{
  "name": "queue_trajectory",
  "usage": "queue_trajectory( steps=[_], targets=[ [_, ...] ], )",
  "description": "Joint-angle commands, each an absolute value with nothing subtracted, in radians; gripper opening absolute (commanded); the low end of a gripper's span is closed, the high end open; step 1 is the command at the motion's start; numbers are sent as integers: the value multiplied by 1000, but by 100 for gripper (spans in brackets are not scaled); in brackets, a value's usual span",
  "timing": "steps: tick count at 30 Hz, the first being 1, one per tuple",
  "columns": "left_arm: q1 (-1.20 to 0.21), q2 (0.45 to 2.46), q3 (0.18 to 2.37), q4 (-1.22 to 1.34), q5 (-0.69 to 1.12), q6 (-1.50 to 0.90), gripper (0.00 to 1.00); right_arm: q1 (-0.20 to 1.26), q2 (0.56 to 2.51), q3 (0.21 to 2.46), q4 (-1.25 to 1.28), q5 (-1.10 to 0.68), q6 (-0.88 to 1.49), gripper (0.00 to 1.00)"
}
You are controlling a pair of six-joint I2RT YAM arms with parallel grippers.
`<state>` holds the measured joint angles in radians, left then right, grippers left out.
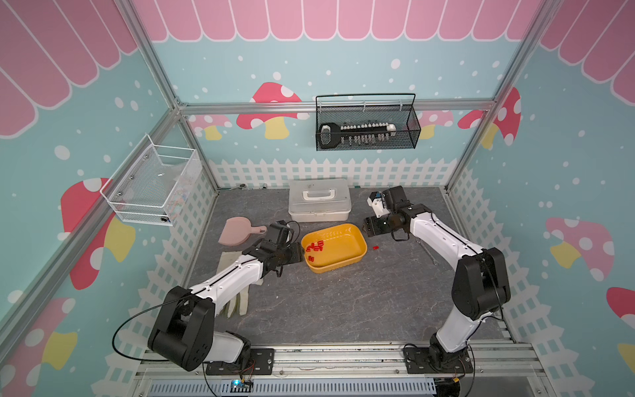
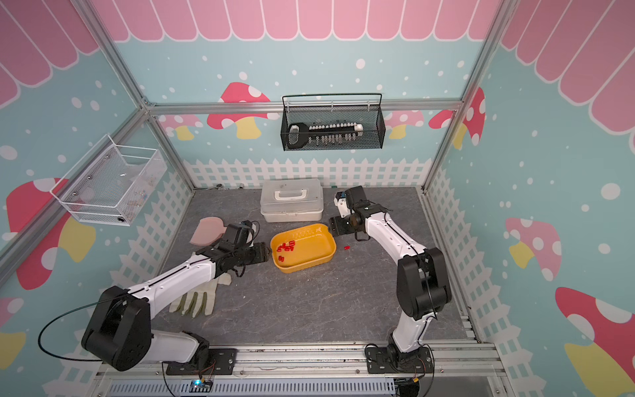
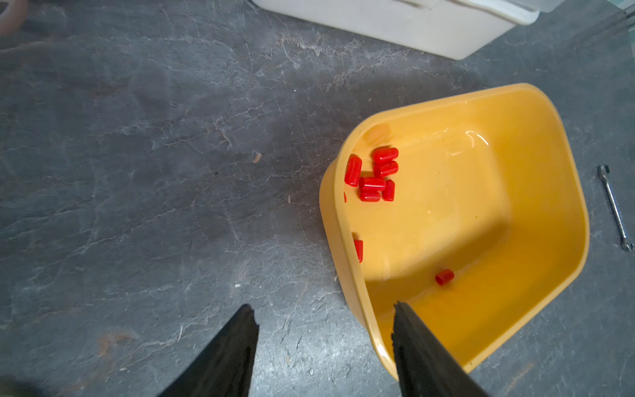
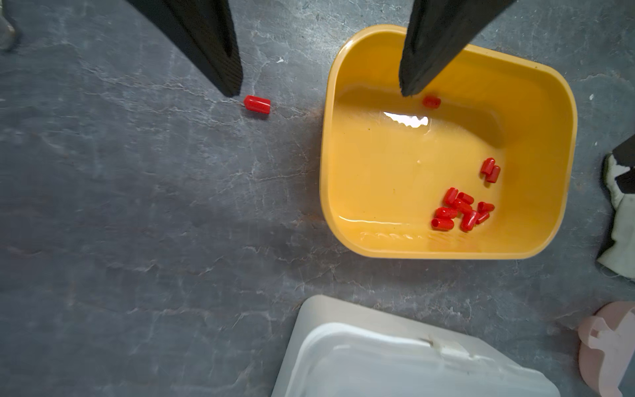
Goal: Take the screw protection sleeves out of the storage box
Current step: Adjust the storage box at the center of the board.
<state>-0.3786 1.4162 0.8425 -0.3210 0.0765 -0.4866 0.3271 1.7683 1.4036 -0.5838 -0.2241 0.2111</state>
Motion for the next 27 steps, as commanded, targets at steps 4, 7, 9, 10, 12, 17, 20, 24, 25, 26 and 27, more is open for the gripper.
queue_trajectory(
  steps=[4, 7, 9, 10, 12, 17, 20, 24, 25, 26, 27],
  targets=[
    [-372, 1458, 882, -257, 49, -507, 64, 327, 1840, 1398, -605, -295, 218, 79],
    [-372, 1486, 898, -244, 52, -512, 63, 327, 1854, 1394, -591, -311, 223, 78],
    [-372, 1495, 903, -239, 51, -513, 64, 327, 1867, 1390, -576, -333, 233, 71],
    [-370, 1496, 904, -239, 47, -514, 64, 328, 1872, 1387, -570, -342, 238, 70],
    [-369, 1493, 901, -238, 41, -512, 64, 327, 1873, 1364, -541, -357, 258, 68],
    [-360, 1462, 883, -226, 26, -507, 63, 336, 1865, 1300, -476, -386, 297, 64],
    [-348, 1446, 870, -219, 23, -505, 64, 352, 1866, 1278, -462, -397, 308, 63],
    [-336, 1429, 853, -213, 26, -504, 64, 379, 1830, 1225, -434, -399, 333, 61],
    [-334, 1425, 848, -212, 26, -503, 64, 387, 1819, 1212, -428, -400, 339, 61],
    [-330, 1420, 842, -210, 26, -503, 63, 398, 1803, 1200, -423, -398, 348, 60],
    [-328, 1416, 838, -207, 26, -502, 64, 406, 1794, 1193, -421, -396, 352, 60]
  ],
)
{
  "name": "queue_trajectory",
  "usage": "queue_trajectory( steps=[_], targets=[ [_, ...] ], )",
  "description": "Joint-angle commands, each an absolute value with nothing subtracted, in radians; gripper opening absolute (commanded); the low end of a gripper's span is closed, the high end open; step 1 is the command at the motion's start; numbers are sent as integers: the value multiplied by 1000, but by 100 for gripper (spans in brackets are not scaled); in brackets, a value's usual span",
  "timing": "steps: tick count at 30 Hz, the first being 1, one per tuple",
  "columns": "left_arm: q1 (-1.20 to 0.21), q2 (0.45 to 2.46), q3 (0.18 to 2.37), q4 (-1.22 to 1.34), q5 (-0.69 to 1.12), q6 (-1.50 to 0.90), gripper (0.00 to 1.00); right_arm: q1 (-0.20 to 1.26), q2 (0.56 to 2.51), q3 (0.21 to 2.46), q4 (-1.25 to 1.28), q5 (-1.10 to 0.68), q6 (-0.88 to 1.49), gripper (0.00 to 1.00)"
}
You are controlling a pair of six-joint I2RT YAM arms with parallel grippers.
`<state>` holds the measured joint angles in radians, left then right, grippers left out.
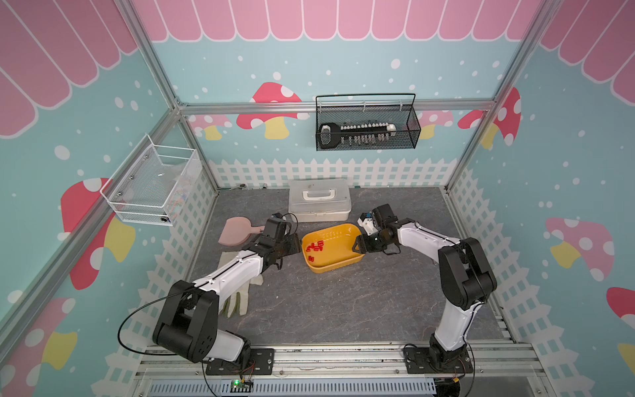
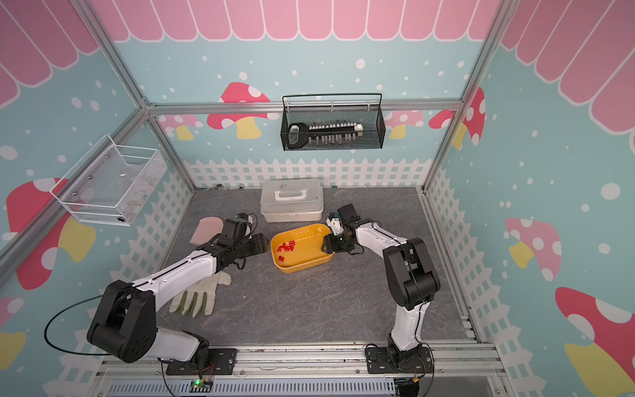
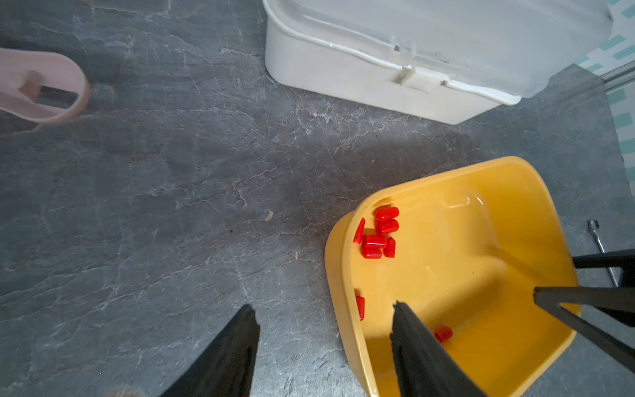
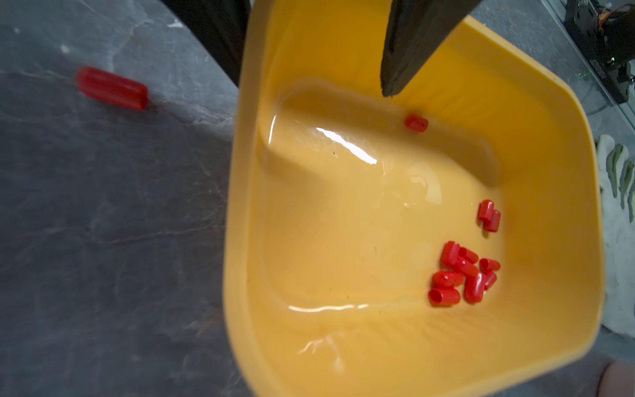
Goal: Take the screw protection sleeves out of the storage box
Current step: Adjust the storage box at the center of the board.
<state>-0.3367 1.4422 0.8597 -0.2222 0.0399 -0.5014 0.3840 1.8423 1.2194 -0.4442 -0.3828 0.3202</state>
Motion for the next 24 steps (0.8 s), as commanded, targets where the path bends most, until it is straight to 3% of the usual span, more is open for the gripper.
queue_trajectory(
  steps=[1, 11, 19, 22, 24],
  targets=[
    [-325, 1412, 831, -206, 26, -502, 64, 421, 1777, 1180, -417, -391, 361, 60],
    [-287, 1373, 798, -202, 36, -494, 64, 520, 1710, 1129, -421, -317, 390, 58],
    [-273, 1334, 778, -202, 32, -491, 63, 522, 1607, 1201, -588, -172, 270, 60],
    [-274, 1335, 792, -213, 53, -480, 60, 522, 1558, 1239, -637, -115, 234, 60],
    [-284, 1341, 811, -231, 67, -466, 51, 522, 1527, 1259, -648, -96, 220, 60]
  ],
)
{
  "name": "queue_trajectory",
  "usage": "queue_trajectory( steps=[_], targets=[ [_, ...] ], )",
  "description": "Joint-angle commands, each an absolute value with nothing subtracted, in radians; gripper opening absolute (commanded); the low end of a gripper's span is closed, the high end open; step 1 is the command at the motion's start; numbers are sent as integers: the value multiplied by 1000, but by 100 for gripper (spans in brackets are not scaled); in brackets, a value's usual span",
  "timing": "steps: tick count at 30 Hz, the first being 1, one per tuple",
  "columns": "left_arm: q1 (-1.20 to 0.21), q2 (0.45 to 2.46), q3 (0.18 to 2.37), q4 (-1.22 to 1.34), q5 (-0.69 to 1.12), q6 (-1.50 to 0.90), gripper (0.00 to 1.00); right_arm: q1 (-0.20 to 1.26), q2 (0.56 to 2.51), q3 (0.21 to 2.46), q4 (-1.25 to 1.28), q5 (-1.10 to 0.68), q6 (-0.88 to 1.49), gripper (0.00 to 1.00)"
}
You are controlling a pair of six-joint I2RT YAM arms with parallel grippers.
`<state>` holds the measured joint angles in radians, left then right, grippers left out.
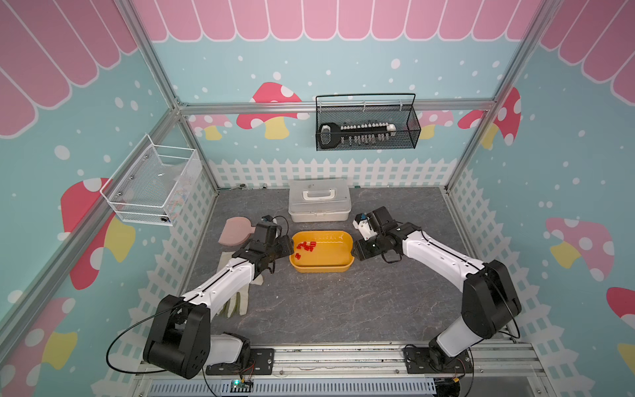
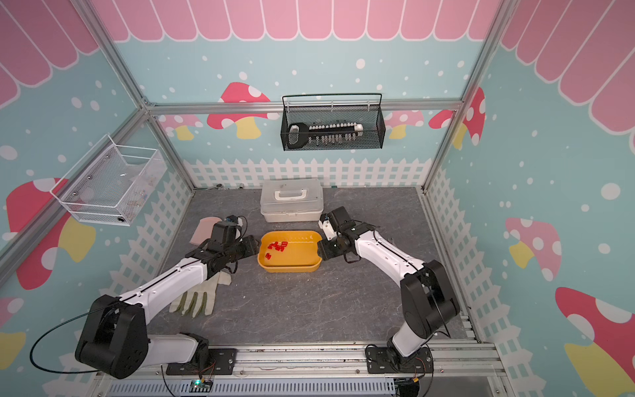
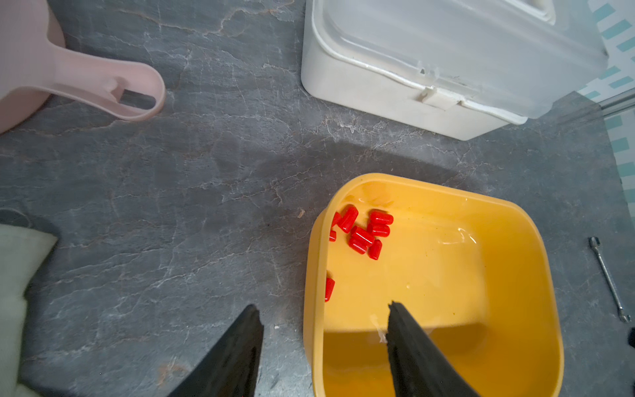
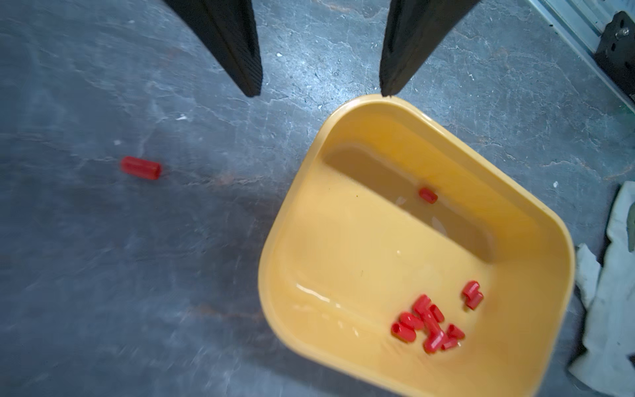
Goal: Take the screw protection sleeves out of the storage box
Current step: Adjust the storage box at the center of the board, then pick up the screw protection sleeve from the storage box.
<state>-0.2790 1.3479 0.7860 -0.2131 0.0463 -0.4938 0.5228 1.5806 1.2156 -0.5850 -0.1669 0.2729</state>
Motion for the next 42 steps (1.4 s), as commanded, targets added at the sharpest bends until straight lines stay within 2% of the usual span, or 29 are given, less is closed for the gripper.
queue_trajectory(
  steps=[1, 5, 11, 17, 23, 32, 42],
  targets=[
    [-296, 1348, 833, -250, 69, -452, 48, 522, 1516, 1268, -651, -90, 213, 60],
    [-352, 1386, 917, -330, 38, -415, 47, 522, 1510, 1302, -651, -110, 214, 60],
    [-366, 1412, 932, -324, 27, -428, 47, 547, 1633, 1407, -670, -114, 224, 57],
    [-344, 1299, 831, -301, -83, -456, 47, 603, 1773, 1538, -691, -106, 240, 55],
    [-252, 1236, 732, -278, -1, -503, 47, 655, 1894, 1613, -680, -102, 268, 51],
    [-251, 1232, 701, -241, 56, -522, 47, 722, 2109, 1750, -665, -100, 296, 49],
    [-253, 1247, 695, -235, 75, -518, 47, 751, 2256, 1890, -666, -112, 311, 47]
  ],
)
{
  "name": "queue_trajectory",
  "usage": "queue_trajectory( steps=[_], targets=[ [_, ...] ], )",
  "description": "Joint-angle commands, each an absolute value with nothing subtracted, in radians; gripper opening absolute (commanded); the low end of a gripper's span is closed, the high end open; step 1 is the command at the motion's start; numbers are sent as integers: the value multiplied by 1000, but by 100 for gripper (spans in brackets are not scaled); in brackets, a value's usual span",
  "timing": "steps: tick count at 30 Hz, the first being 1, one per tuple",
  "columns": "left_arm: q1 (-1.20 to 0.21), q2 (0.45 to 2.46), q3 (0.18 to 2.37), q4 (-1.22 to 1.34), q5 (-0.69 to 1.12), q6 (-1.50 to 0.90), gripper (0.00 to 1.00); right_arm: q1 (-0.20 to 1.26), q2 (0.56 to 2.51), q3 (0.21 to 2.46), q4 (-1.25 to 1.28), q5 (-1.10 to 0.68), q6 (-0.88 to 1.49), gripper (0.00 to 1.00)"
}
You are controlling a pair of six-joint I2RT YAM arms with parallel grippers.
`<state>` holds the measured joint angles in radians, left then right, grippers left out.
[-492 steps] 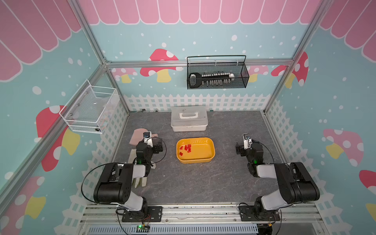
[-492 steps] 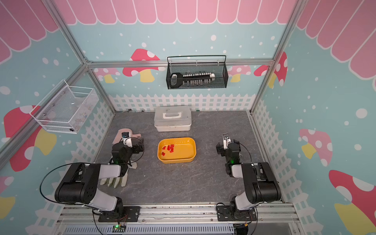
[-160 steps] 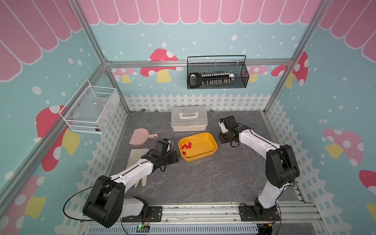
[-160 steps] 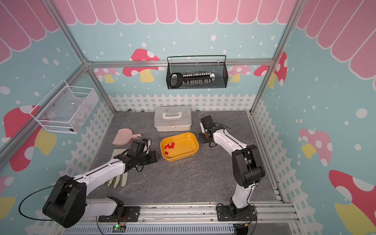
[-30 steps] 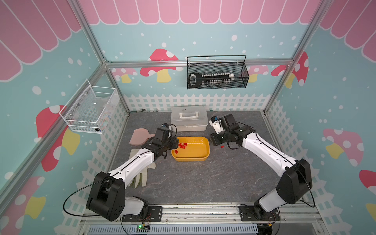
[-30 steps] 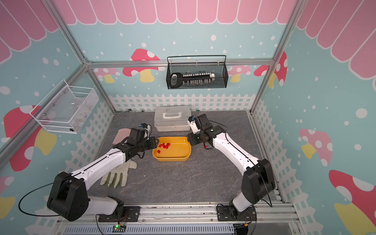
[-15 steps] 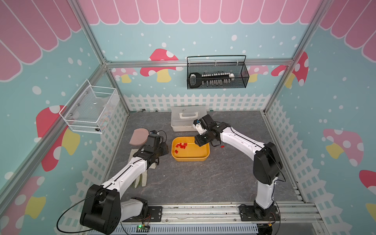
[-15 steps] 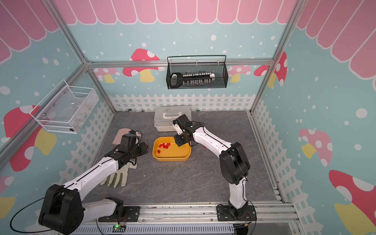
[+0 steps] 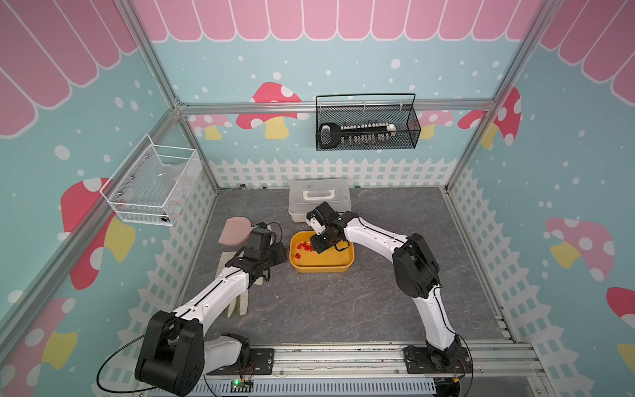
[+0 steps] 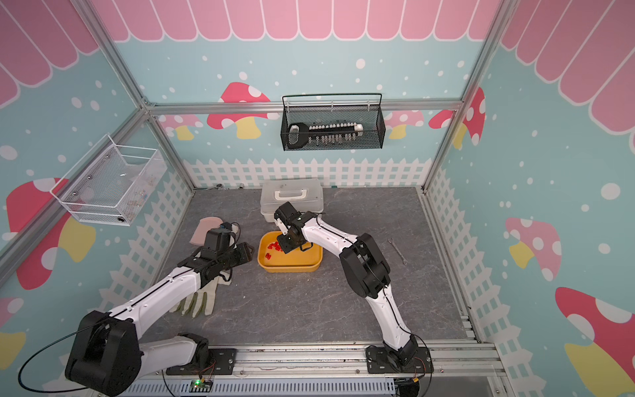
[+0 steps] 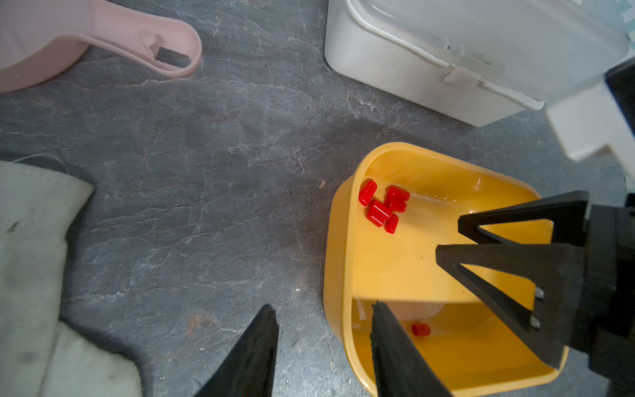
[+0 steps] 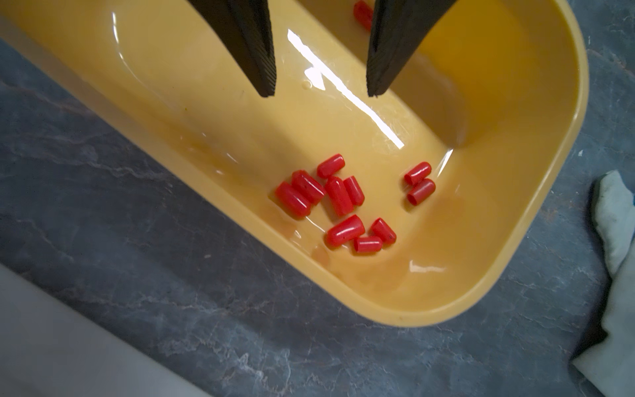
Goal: Take the screw protection sleeves out of the storage box
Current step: Pick up the screw protection sleeve from the storage box.
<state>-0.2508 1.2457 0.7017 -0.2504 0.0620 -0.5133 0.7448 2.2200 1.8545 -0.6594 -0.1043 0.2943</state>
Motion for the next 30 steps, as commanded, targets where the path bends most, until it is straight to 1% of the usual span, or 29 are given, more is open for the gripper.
queue_trajectory(
  steps=[1, 10, 24, 30],
  targets=[
    [-253, 1247, 694, -234, 78, -517, 47, 752, 2267, 1900, -666, -114, 313, 46],
    [-252, 1250, 693, -225, 83, -515, 47, 763, 2314, 1927, -668, -118, 318, 39],
    [-255, 1249, 690, -218, 95, -522, 47, 780, 2382, 1968, -644, -129, 340, 35],
    [-255, 1258, 695, -215, 93, -522, 47, 779, 2398, 1968, -636, -119, 345, 35]
  ],
)
